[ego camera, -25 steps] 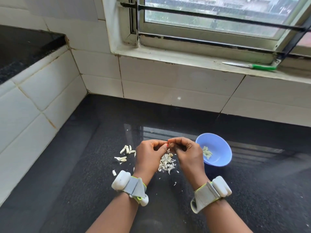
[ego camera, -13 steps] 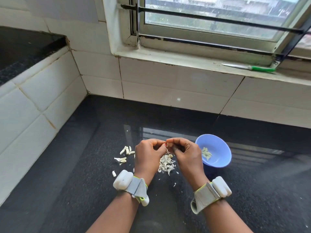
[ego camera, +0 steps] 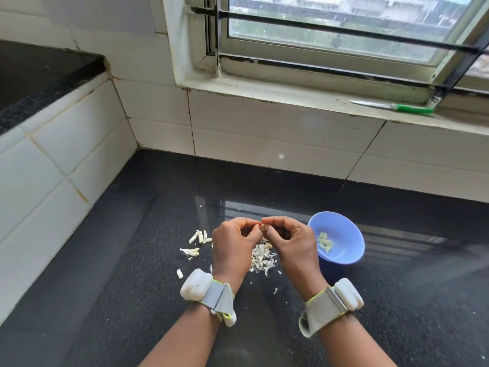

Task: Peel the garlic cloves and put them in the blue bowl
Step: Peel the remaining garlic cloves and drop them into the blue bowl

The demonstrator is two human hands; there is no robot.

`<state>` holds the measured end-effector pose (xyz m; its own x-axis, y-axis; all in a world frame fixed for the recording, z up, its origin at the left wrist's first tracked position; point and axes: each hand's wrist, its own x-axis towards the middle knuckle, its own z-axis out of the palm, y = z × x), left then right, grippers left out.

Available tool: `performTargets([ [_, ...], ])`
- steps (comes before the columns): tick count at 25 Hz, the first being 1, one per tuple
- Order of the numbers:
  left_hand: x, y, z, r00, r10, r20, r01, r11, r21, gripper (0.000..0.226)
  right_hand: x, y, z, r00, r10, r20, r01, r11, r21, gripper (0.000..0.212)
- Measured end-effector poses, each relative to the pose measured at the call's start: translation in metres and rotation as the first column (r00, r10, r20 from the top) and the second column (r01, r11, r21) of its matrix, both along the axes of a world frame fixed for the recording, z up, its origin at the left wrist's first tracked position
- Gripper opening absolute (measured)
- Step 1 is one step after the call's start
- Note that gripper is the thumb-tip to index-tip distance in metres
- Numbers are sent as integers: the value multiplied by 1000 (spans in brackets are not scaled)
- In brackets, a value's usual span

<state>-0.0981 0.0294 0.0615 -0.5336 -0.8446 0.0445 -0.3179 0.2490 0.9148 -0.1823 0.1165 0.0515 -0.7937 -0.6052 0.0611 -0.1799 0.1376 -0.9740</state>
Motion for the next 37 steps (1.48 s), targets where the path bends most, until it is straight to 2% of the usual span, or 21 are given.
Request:
performTargets([
  [5,0,-5,-4,998,11,-68,-2,990,141,6,1,-1,-1,950,45,310,16,981,-191,16],
  [11,-1,-3,-8,986,50,-162,7,943,333,6,0,1,1,839,130,528,41,953,-299,21],
  [16,0,-4,-10,986,37,-164,15,951,307,8,-1,3,-2,848,173,500,-35,961,-273,19],
  [20,0,-5,-15,989,57,-136,-17,959,282,7,-2,3,-2,831,143,537,24,956,-291,16],
  [23,0,-8,-19,999,28,-44,-20,984,177,12,-4,4,-3,809,132,573,47,957,-288,18],
  [26,0,-5,-16,1000,-6,-2,6,996,92,15,-5,6,-3,848,108,519,38,964,-262,21],
  [29,0,-3,-9,999,-37,-38,40,996,80,4,-6,8,-2,879,92,468,28,970,-243,29],
  [31,1,-3,-7,997,-77,-25,78,996,53,9,-6,8,-1,894,87,440,16,974,-225,33],
  [37,0,-2,-5,996,-86,19,87,996,-27,9,-6,8,1,922,79,379,-12,984,-176,19],
])
